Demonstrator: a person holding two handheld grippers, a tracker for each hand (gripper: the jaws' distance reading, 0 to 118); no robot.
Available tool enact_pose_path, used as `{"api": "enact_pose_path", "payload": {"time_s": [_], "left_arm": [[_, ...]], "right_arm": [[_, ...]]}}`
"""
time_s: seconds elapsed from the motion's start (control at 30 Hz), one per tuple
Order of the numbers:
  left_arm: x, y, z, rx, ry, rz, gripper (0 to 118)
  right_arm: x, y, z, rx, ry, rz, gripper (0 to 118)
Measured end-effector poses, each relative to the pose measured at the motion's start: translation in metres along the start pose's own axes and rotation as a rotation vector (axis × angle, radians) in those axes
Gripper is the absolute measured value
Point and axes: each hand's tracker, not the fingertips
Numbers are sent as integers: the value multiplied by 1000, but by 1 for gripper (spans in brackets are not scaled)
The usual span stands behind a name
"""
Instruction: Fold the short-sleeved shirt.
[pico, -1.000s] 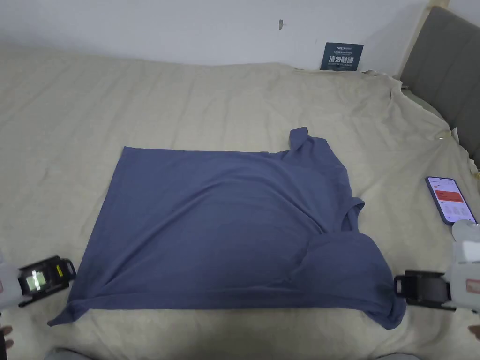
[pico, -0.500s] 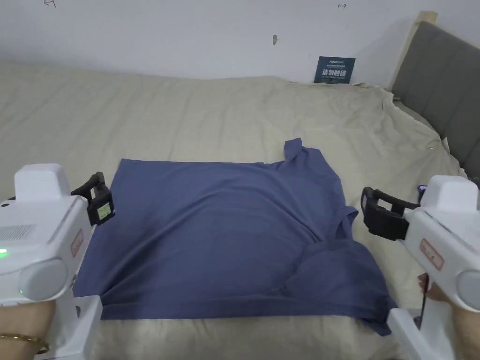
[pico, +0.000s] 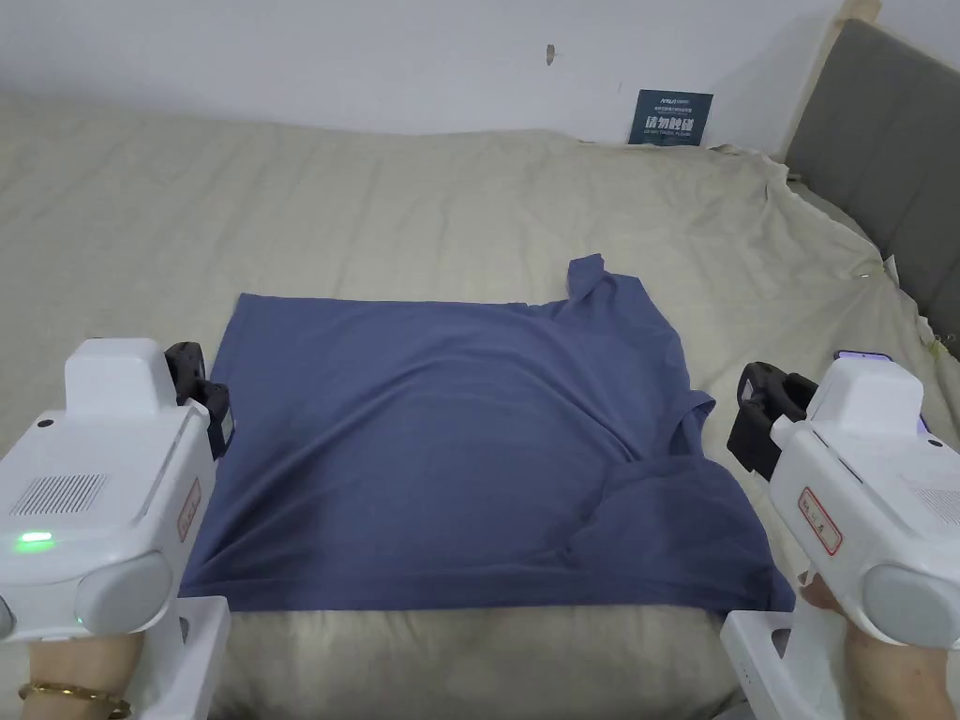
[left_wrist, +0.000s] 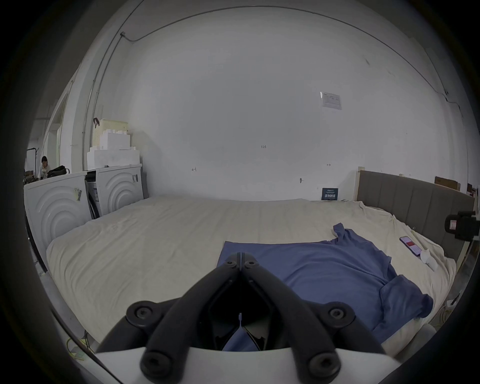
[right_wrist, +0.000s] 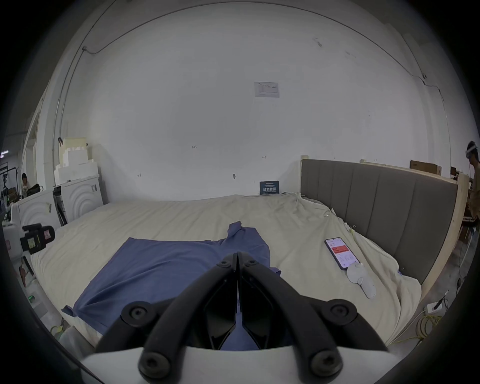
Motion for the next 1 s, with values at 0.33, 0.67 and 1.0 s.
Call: {"api": "enact_pose_path", "payload": {"time_s": [0.33,0.67,1.0], "left_arm": [[1,-1,-1,-18,-22,-5,0],[8,-4,-3,-34,-42,-10,0],[11,-9,-8,-52,-44,-1,0]], "right_arm": [[-2,0,2,-21,7,14,0],[14,16,-14,-212,-37,-16,2],[63,-42,-55,-680,-63,8,116]]}}
